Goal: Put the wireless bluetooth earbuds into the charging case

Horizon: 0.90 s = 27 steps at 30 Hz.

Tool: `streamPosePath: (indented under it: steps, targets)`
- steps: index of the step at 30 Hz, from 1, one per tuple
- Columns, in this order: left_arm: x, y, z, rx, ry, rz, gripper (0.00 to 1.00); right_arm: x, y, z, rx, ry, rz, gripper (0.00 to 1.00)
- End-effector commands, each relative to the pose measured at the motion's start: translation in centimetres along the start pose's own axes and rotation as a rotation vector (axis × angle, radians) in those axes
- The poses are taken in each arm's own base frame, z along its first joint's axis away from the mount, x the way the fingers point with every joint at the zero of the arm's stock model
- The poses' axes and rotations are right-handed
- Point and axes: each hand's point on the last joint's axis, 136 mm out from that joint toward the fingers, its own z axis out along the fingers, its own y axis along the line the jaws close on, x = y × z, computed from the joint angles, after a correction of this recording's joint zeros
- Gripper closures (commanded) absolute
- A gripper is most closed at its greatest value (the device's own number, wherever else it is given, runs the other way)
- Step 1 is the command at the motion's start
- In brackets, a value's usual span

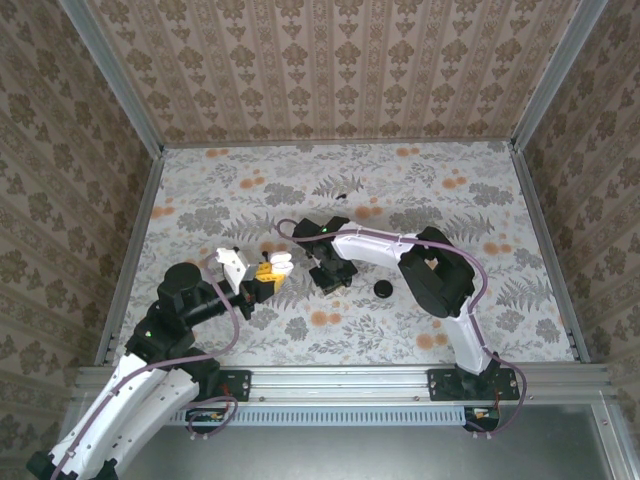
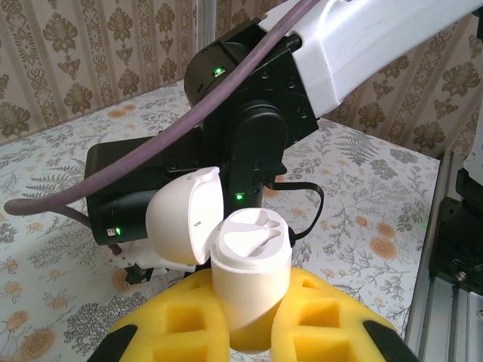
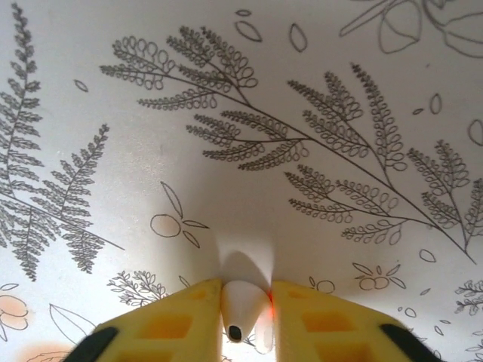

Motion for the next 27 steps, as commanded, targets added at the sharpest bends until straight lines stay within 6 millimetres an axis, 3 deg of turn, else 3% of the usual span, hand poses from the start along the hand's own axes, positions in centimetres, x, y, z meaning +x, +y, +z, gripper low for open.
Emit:
streamPosePath:
  steps: [1,6,11,19,22,27]
  targets:
    - [-0.8,-0.1,-0.3,-0.002,-0.026,0.028,1.0,0.6,-0.3,0.8,0.0,0.018,0.011,0.83]
    - [-1.1,-0.2,-0.1,0.014,-0.059,0.048,1.0,0.5,-0.9,-0.6,-0.049,-0.042,0.088,0.87]
    - [-1.3,-0.8,0.2,0.053,-0.107,0.082,1.0,-0.2,-2.5,-4.3,-0.07,-0.192,0.19,0.89]
    - [-2.3,-0.1,0.6,0.03,-0.184,0.064,1.0,-0.6,-4.2,-12.8,-0.103,-0.508,0.28,0.9]
    - [-2.7,0.0,1.0,0.035,-0.208,0.05,1.0,-0.6,-3.8,-16.1,-0.171,-0.629,0.283,0.9]
    - [-3.7,0.4,1.9,0.033,-0.248,0.035,1.0,-0.4,-2.5,-23.2,-0.313,-0.892,0.259,0.9]
